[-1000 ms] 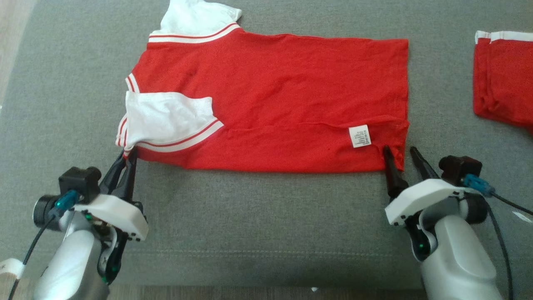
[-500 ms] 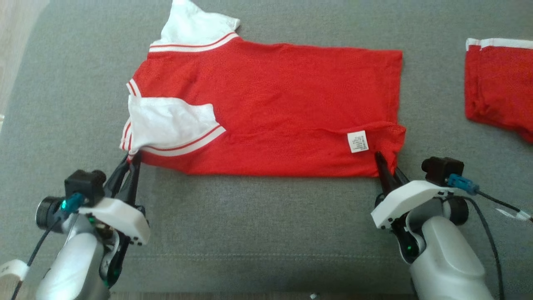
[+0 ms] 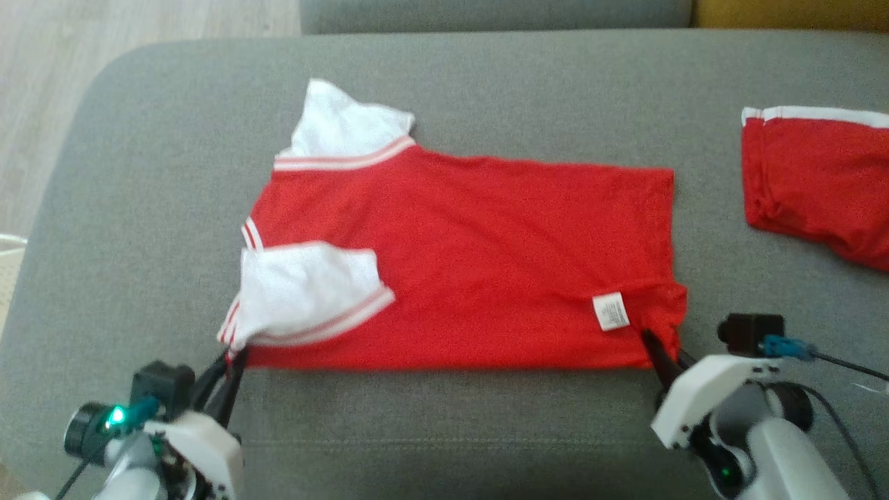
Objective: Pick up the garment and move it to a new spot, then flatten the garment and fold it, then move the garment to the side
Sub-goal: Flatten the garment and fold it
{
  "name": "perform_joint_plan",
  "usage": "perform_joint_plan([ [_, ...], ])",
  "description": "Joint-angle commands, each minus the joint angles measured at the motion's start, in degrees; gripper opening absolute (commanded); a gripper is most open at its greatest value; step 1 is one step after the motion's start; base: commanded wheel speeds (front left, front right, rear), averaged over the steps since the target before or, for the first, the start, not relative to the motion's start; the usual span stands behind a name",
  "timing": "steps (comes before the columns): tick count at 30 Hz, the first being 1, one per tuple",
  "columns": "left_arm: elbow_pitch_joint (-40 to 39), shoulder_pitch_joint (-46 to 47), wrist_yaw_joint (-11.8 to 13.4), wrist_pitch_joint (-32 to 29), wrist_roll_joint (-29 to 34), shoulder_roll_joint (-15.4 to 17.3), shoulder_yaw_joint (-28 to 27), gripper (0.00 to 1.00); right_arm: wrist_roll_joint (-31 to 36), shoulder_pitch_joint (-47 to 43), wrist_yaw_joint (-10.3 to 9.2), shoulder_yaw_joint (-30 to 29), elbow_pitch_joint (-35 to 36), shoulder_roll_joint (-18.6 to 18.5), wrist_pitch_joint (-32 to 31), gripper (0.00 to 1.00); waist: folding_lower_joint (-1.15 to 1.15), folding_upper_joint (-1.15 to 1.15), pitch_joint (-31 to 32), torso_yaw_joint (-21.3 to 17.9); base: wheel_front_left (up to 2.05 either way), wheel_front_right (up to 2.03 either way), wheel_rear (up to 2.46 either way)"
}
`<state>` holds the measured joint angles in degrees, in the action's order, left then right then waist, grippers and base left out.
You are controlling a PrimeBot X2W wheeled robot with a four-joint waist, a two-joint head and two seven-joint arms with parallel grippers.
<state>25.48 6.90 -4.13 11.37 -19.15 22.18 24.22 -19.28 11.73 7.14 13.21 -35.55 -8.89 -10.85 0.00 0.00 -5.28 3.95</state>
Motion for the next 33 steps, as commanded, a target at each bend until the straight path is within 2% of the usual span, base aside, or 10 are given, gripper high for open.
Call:
perform_joint_plan([
  [1,-2.12,1.15,-0.35,-0.23,0.25,2.59,-1.89,0.0,-1.12,-0.48,0.35,1.23,3.2,-1.42,-0.89,0.0,0.0,0.0,1.08,0.02,0.0,0.0,0.0],
  [7,-6.6,-2.6,0.07,-2.48,-0.86,4.38,-2.01,0.0,-2.85,-6.16,0.35,-0.73,12.05,-4.71,-6.1,0.0,0.0,0.0,2.97,0.19,0.0,0.0,0.0],
  [13,-9.95,-4.68,0.26,-4.31,-1.19,4.45,-0.84,0.0,-2.62,-9.9,0.35,-2.21,17.73,-4.44,-9.71,0.0,0.0,0.0,3.25,0.26,0.0,0.0,0.0],
  [14,-10.24,-4.87,0.29,-4.47,-1.26,4.31,-0.63,0.0,-2.35,-10.31,0.35,-2.57,18.32,-4.24,-10.03,0.33,0.0,0.0,3.23,0.26,0.0,0.0,0.0],
  [15,-10.41,-5.03,0.33,-4.5,-1.3,4.16,-0.44,0.0,-2.06,-10.66,0.35,-3.09,18.84,-3.93,-10.24,1.0,0.0,0.0,3.18,0.26,0.0,0.0,0.0],
  [16,-10.53,-5.15,0.35,-4.5,-1.36,4.01,-0.27,0.11,-1.75,-10.97,0.35,-3.57,19.3,-3.56,-10.48,1.0,0.0,0.0,3.14,0.25,0.0,0.0,0.0],
  [17,-10.61,-5.28,0.29,-4.58,-1.52,3.9,-0.13,0.52,-1.32,-11.21,0.35,-4.07,19.75,-3.2,-10.58,1.0,0.0,0.0,3.13,0.23,0.0,0.0,0.0],
  [18,-10.69,-5.42,0.16,-4.75,-1.71,3.83,0.07,1.0,-0.82,-11.43,0.35,-4.47,20.18,-2.89,-10.64,1.0,0.0,0.0,3.15,0.2,0.0,0.0,0.0],
  [24,-11.73,-5.71,1.25,-2.89,-3.33,3.57,-1.63,1.0,2.41,-11.88,0.35,-7.59,23.76,-1.23,-8.07,1.0,0.0,0.0,3.42,0.01,0.0,0.0,0.0],
  [33,-18.64,-5.3,5.53,3.11,-6.36,0.78,-9.37,1.0,5.06,-11.33,0.35,-8.22,29.85,0.52,5.53,1.0,0.0,0.0,4.38,-0.55,0.0,0.0,0.0],
])
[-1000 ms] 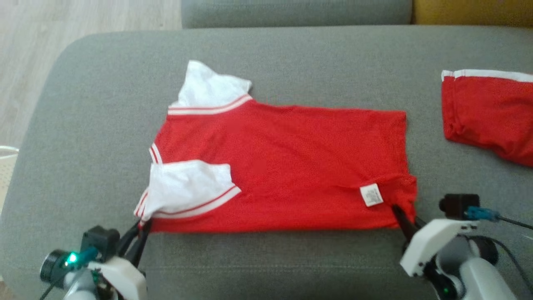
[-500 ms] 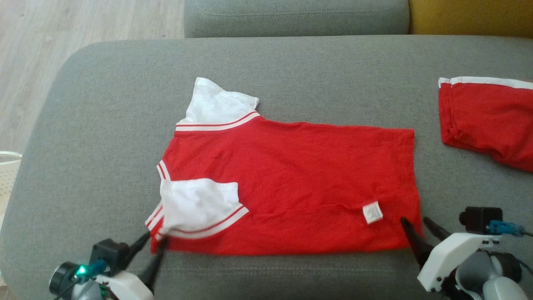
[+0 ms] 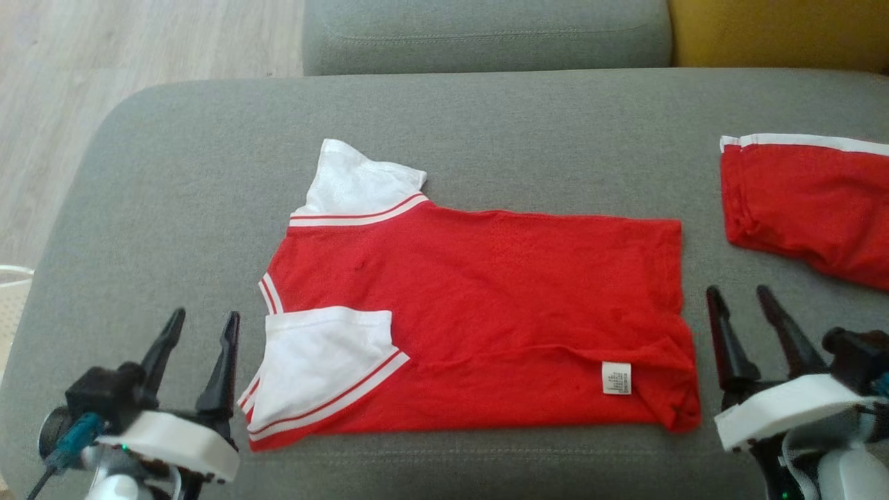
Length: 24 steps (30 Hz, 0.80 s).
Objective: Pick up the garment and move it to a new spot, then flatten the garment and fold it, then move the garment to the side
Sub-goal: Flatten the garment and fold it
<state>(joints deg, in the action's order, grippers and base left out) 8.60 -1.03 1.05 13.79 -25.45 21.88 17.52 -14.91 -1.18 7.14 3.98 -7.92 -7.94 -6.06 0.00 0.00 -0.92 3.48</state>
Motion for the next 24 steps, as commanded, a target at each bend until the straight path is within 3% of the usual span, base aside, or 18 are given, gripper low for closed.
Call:
perform_joint_plan([
  [1,-2.68,2.41,0.52,0.85,0.1,0.89,-3.14,1.0,1.53,1.6,0.35,1.01,2.42,-0.46,2.38,1.0,0.0,0.0,0.03,-0.19,0.0,0.0,0.0],
  [11,-4.23,5.52,-0.18,0.87,0.69,0.15,-4.89,1.0,7.06,4.72,0.35,3.35,2.16,2.06,8.36,1.0,0.0,0.0,-3.28,-3.27,0.0,0.0,0.0],
  [21,2.22,21.85,-6.35,-12.52,-3.25,7.39,-4.88,1.0,10.36,12.84,0.35,7.32,2.1,4.32,8.7,1.0,0.0,0.0,-12.37,-9.22,0.0,0.0,0.0],
  [24,5.5,27.15,-7.91,-16.65,-7.6,8.6,-3.87,1.0,10.58,15.15,0.35,8.52,1.83,4.74,9.24,1.0,0.0,0.0,-14.69,-10.81,0.0,0.0,0.0],
])
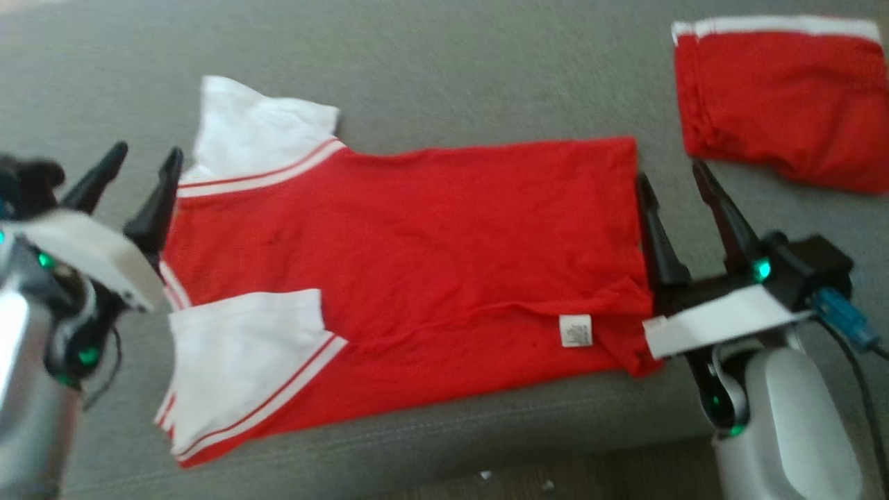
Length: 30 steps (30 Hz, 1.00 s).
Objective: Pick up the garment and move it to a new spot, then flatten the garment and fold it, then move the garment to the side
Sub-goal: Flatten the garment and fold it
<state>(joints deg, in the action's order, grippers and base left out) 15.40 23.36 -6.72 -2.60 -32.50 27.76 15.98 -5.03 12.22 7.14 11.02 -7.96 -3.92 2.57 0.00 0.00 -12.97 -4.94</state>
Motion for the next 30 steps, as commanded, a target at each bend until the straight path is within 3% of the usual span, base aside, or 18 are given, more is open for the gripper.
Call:
perform_joint_plan([
  [1,-0.25,4.51,-0.38,-1.56,-1.51,3.62,-1.79,1.0,0.67,2.34,0.35,1.82,1.81,0.81,0.85,1.0,0.0,0.0,-3.34,-2.82,0.0,0.0,0.0],
  [13,11.53,23.53,-0.76,-9.83,-8.78,14.06,10.55,1.0,-2.24,6.07,0.35,4.99,2.05,1.03,3.27,1.0,0.0,0.0,-10.14,-8.15,0.0,0.0,0.0],
  [21,17.17,29.59,-0.76,-10.61,-9.11,16.57,16.18,1.0,-3.04,6.65,0.35,5.94,2.63,1.03,4.19,1.0,0.0,0.0,-12.55,-10.44,0.0,0.0,0.0],
  [30,26.34,34.97,-0.76,-10.11,-7.06,17.3,19.65,1.0,-3.67,7.2,0.35,6.38,2.93,1.03,4.93,1.0,0.0,0.0,-14.3,-11.99,0.0,0.0,0.0],
])
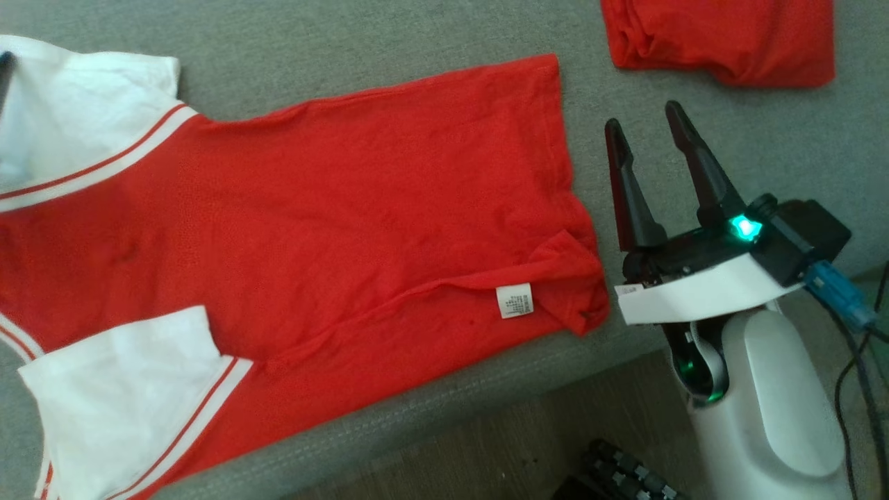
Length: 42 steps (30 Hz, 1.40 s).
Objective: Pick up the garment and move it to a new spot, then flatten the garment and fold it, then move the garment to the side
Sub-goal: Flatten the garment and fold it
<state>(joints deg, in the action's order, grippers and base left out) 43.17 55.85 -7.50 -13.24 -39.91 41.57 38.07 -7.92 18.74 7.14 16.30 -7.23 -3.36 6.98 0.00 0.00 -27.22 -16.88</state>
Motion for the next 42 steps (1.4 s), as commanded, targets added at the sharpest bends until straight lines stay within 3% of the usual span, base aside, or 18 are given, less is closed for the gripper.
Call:
perform_joint_plan([
  [1,-0.66,2.94,0.02,0.67,0.46,3.41,-2.14,1.0,-0.85,0.72,0.35,1.17,2.24,0.47,0.56,1.0,0.0,0.0,-0.21,-0.19,0.0,0.0,0.0],
  [13,1.35,5.31,0.01,-0.15,-3.11,3.31,4.22,1.0,-1.39,1.12,0.35,1.07,2.0,0.48,0.88,1.0,0.0,0.0,-1.43,-0.95,0.0,0.0,0.0],
  [14,1.37,5.46,0.01,-0.12,-3.4,3.32,4.75,0.35,-1.42,1.17,0.35,0.98,1.88,0.48,0.89,1.0,0.0,0.0,-1.41,-0.89,0.0,0.0,0.0],
  [15,1.44,5.6,0.01,-0.05,-3.75,3.29,5.2,0.0,-1.44,1.23,0.35,0.89,1.76,0.48,0.88,1.0,0.0,0.0,-1.37,-0.8,0.0,0.0,0.0],
  [22,1.48,7.58,0.01,6.59,-4.02,2.73,6.22,0.0,-1.47,2.64,0.35,-1.16,0.1,0.48,-0.13,1.0,0.0,0.0,-0.8,1.12,0.0,0.0,0.0],
  [30,-1.52,7.78,0.01,16.09,-2.79,1.11,6.85,0.0,-2.97,10.88,0.35,-5.05,-7.98,0.48,-6.9,1.0,0.0,0.0,-0.09,5.55,0.0,0.0,0.0],
  [35,-3.54,7.12,0.04,18.41,-2.45,-0.12,7.37,0.0,-2.0,15.67,0.35,-6.17,-14.21,0.42,-11.29,1.0,0.0,0.0,-0.08,7.68,0.0,0.0,0.0],
  [42,-6.63,6.07,0.76,20.29,-1.8,-2.02,8.4,0.0,-0.55,20.41,0.35,-4.17,-23.5,-3.39,-15.71,1.0,0.0,0.0,-0.54,9.95,0.0,0.0,0.0],
])
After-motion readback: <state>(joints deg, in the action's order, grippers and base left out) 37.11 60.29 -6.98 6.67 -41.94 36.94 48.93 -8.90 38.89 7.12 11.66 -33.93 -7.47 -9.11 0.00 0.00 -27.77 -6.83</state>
